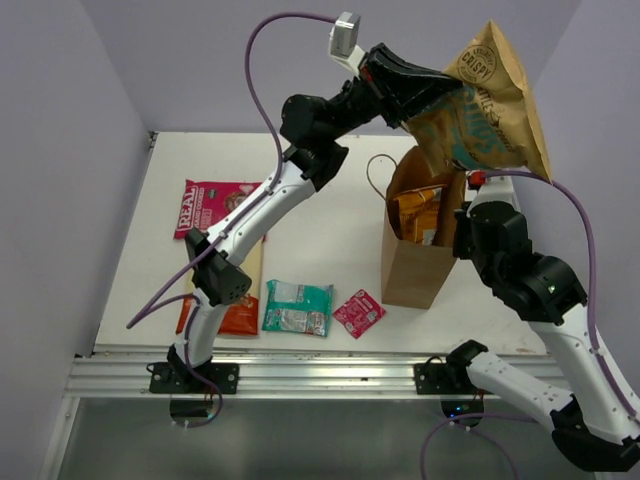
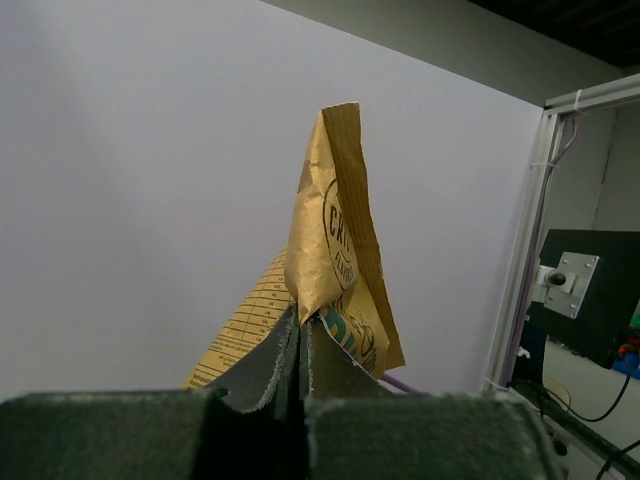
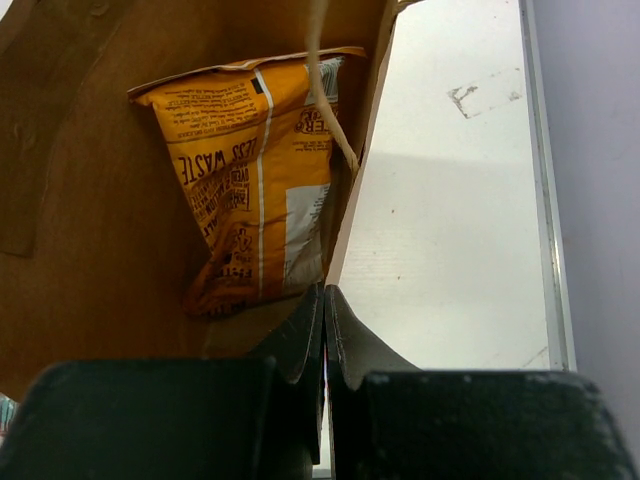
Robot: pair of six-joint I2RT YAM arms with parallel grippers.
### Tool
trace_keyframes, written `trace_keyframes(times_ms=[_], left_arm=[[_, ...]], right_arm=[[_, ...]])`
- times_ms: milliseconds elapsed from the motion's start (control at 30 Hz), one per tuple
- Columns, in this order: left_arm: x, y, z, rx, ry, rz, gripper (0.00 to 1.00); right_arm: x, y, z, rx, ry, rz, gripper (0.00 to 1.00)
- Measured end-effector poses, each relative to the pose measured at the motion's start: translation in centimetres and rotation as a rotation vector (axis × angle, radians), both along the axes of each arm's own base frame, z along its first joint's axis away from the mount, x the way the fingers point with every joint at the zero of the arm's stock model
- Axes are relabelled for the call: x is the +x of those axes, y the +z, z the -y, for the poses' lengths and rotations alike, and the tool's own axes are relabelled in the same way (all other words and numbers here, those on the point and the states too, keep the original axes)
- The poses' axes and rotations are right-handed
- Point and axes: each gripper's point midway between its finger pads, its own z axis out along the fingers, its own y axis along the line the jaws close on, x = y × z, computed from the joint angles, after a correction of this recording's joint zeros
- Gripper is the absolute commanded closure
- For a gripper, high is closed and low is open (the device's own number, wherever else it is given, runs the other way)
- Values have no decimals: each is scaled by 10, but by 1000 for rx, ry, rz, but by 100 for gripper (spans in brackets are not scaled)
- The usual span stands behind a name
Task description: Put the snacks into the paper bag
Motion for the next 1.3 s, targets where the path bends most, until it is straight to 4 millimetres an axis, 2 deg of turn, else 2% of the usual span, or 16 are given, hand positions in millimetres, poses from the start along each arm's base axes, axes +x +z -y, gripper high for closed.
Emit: trace_keyframes(times_ms=[67, 167, 267, 367, 500, 633, 700, 967, 1133, 1300], left_arm=[[-6, 0, 2, -2, -18, 1, 100], [-11, -11, 7, 10, -56, -20, 100], [-16, -35, 19, 41, -118, -59, 100], [-22, -68, 36, 111, -187, -100, 100], [-26, -123, 57, 218, -250, -168, 100], [-23, -182, 67, 326, -268, -253, 100], [-25, -200, 66, 362, -274, -278, 100], [-39, -223, 57, 419, -276, -268, 100], [-32, -232, 58, 460, -208, -308, 100], [-25, -245, 49, 461, -160, -395, 100]], right_arm=[[0, 0, 0, 2, -1, 0, 100], [-1, 0, -1, 13, 0, 2, 100], [-5, -1, 1, 18, -2, -7, 100], [-8, -3, 2, 16, -2, -14, 100], [-13, -4, 6, 14, -3, -20, 100], [-18, -8, 9, 1, -9, -42, 100], [-19, -9, 12, -8, -19, -44, 100], [-19, -9, 13, -7, -23, -45, 100], [-19, -9, 14, -10, -27, -44, 100], [-19, -8, 12, -6, -21, -43, 100]])
